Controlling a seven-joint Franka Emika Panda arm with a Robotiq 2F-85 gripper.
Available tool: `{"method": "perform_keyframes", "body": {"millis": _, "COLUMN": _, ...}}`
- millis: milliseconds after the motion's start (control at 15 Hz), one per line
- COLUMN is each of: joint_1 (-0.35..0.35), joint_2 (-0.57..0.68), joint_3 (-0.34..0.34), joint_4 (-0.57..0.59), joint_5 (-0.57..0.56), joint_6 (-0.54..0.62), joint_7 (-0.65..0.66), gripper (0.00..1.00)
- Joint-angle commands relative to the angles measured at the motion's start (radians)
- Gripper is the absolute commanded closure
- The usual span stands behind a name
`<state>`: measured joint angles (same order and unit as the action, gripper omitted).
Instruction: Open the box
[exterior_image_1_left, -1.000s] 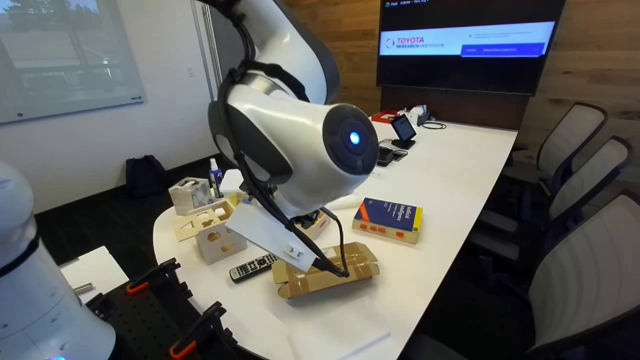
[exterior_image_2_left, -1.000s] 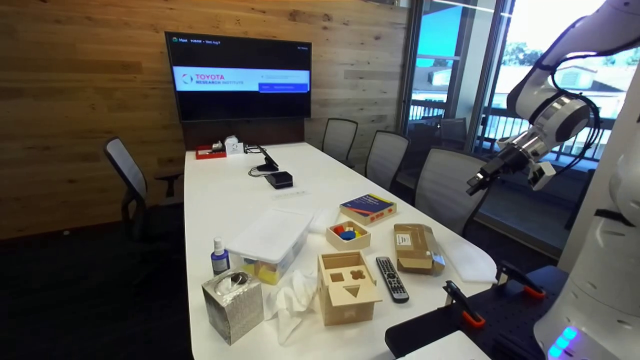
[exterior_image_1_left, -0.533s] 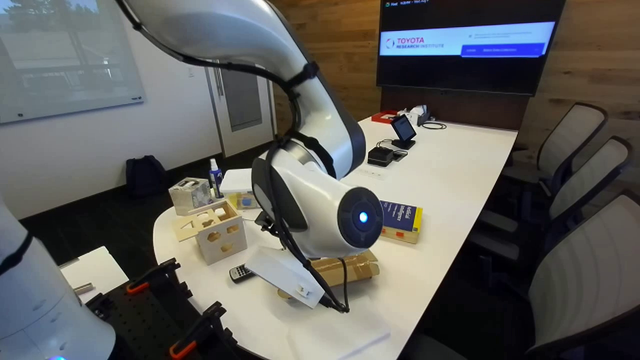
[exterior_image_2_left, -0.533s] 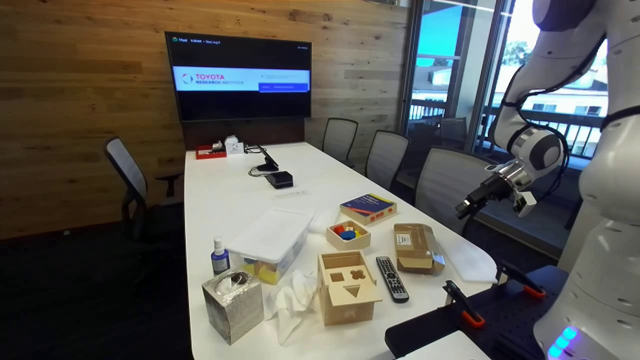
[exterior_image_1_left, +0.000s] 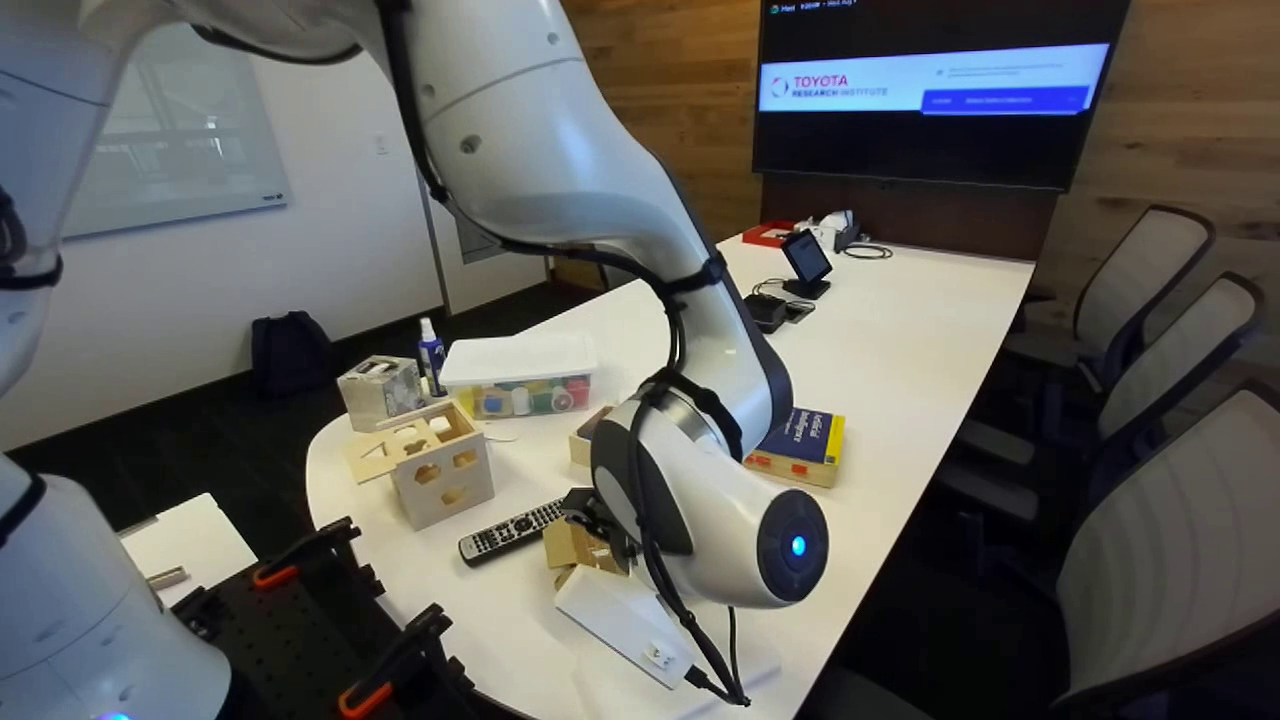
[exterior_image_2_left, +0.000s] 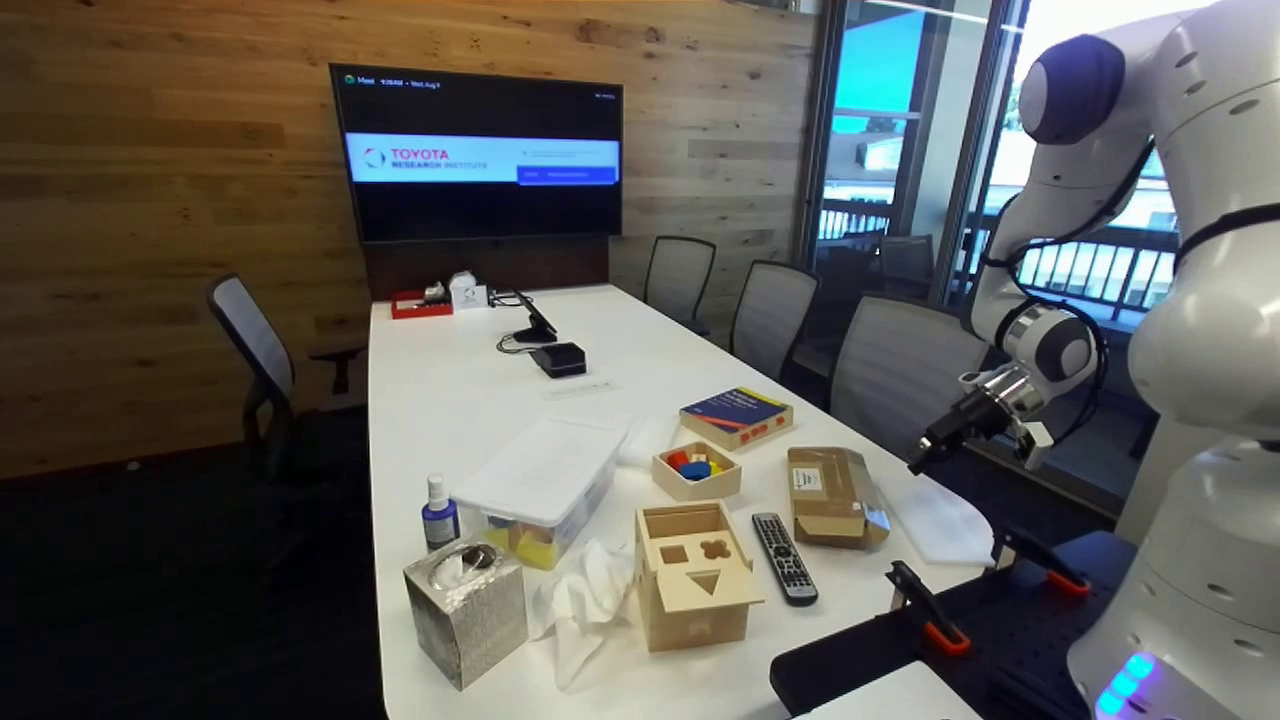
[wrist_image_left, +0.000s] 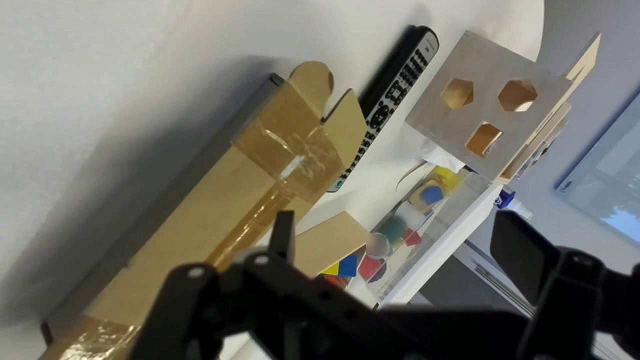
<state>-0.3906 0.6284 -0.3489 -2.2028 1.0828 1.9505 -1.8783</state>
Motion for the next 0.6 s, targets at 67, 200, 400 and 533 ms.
{"method": "perform_keyframes", "body": {"millis": 67, "joint_1": -0.055, "joint_2": 0.093, "joint_3": 0.048, "joint_4": 0.097, "joint_5": 0.009, "joint_6": 0.01, "joint_7": 0.015, "gripper": 0.0}}
{"method": "perform_keyframes", "body": {"millis": 200, "joint_1": -0.066, "joint_2": 0.128, "joint_3": 0.059, "joint_4": 0.128, "joint_5": 0.009, "joint_6": 0.01, "joint_7": 0.021, "gripper": 0.0}}
{"method": "perform_keyframes", "body": {"millis": 400, "joint_1": -0.073, "joint_2": 0.173, "joint_3": 0.07, "joint_4": 0.169, "joint_5": 0.01, "joint_6": 0.015, "joint_7": 0.034, "gripper": 0.0}}
{"method": "perform_keyframes", "body": {"millis": 533, "joint_1": -0.072, "joint_2": 0.196, "joint_3": 0.075, "joint_4": 0.189, "joint_5": 0.013, "joint_6": 0.025, "joint_7": 0.053, "gripper": 0.0}}
